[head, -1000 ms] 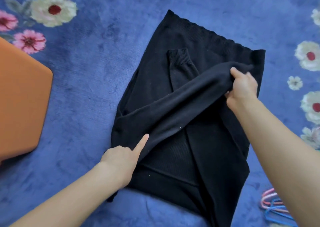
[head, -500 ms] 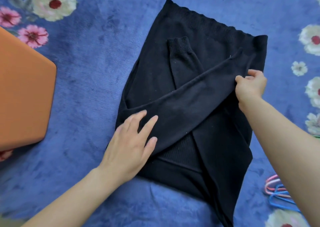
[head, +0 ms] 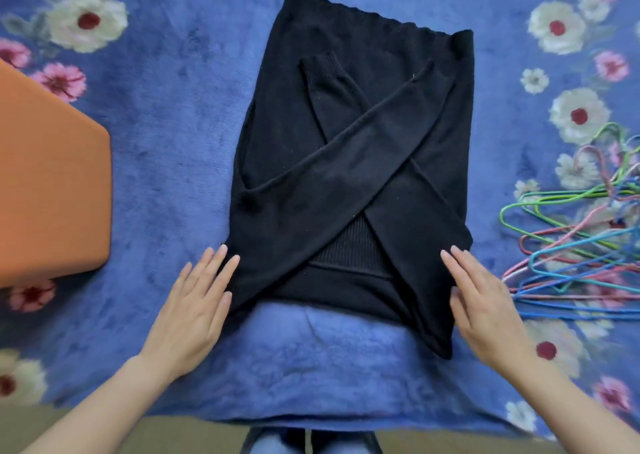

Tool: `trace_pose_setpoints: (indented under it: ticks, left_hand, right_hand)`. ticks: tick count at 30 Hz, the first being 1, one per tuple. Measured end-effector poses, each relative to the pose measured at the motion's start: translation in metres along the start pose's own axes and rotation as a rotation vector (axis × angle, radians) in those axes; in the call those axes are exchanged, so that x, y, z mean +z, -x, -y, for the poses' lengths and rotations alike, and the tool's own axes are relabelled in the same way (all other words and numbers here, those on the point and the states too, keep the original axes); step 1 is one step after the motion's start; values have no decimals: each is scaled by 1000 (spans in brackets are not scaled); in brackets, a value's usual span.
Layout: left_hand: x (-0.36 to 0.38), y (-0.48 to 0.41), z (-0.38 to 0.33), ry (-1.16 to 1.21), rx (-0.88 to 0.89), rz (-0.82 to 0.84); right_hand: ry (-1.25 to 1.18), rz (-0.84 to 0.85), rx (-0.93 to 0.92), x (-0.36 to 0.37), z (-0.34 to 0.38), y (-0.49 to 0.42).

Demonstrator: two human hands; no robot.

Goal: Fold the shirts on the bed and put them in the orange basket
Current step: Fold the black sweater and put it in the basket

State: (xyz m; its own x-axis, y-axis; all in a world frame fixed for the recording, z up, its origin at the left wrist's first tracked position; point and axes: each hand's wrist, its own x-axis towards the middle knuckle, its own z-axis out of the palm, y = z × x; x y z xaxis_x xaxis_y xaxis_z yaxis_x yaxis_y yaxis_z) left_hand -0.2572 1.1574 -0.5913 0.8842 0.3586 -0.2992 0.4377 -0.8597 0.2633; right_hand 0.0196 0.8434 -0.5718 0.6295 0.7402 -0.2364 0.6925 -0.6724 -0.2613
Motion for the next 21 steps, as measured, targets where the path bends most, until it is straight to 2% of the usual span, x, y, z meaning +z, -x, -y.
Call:
trace_pose_setpoints:
  ticks: [3, 8, 12, 15, 17, 21]
  left_hand:
    - [-6, 19, 20, -43, 39, -1]
    - [6, -5, 7, -279, 277, 63]
    - [6, -40, 0, -401, 400, 45]
    - [-10, -53, -6, -359, 417, 22]
    - [-35, -66, -22, -327, 307, 141]
    - [-73, -103, -38, -124, 120, 540]
  right_hand:
    - [112, 55, 3, -1, -17, 42]
    - [212, 218, -114, 20, -3, 50]
    - [314, 75, -184, 33, 7, 19]
    - [218, 91, -173, 27, 12, 0]
    - [95, 178, -94, 10, 16, -11]
    - [-42, 469, 82, -41, 22, -32]
